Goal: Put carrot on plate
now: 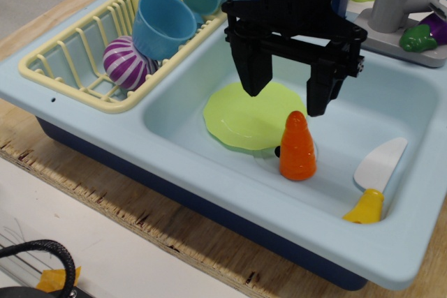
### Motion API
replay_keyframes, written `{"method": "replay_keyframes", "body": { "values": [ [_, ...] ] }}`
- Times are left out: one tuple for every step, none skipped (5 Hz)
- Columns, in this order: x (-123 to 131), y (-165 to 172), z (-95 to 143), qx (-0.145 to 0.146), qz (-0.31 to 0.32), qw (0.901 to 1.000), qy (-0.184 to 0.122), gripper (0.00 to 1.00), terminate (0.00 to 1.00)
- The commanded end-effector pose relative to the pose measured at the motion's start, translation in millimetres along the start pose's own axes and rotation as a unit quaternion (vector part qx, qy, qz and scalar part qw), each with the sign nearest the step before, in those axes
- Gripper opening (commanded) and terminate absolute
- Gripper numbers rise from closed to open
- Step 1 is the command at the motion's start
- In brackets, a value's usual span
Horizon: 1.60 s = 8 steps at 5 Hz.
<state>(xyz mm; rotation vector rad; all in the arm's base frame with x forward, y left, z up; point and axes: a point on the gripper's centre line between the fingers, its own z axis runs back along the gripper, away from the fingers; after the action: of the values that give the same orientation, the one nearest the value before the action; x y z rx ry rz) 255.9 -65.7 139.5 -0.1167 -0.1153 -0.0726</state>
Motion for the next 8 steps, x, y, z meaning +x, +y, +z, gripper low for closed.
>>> {"method": "replay_keyframes", "body": {
  "values": [
    [-0.1, -2.1, -8.6, -0.020, 0.006, 0.9998, -0.003, 1.00, 0.00],
    [-2.2, -3.2, -18.3, -0.028, 0.007, 0.9996, 0.005, 1.00, 0.00],
    [1.2, -2.4, -30.3, -0.038, 0.001, 0.9992, 0.011, 1.00, 0.00],
    [1.3, -0.8, -39.2, -0.043, 0.002, 0.9990, 0.015, 1.00, 0.00],
    [0.0, 1.2, -46.1, -0.051, 0.006, 0.9983, 0.027, 1.00, 0.00],
    [-8.7, 1.6, -48.5, -0.055, 0.017, 0.9980, 0.024, 1.00, 0.00],
    [-6.4, 1.7, -51.4, -0.060, 0.014, 0.9978, 0.027, 0.00, 0.00],
    [-2.4, -2.6, -42.6, -0.048, 0.011, 0.9983, 0.031, 0.00, 0.00]
  ]
}}
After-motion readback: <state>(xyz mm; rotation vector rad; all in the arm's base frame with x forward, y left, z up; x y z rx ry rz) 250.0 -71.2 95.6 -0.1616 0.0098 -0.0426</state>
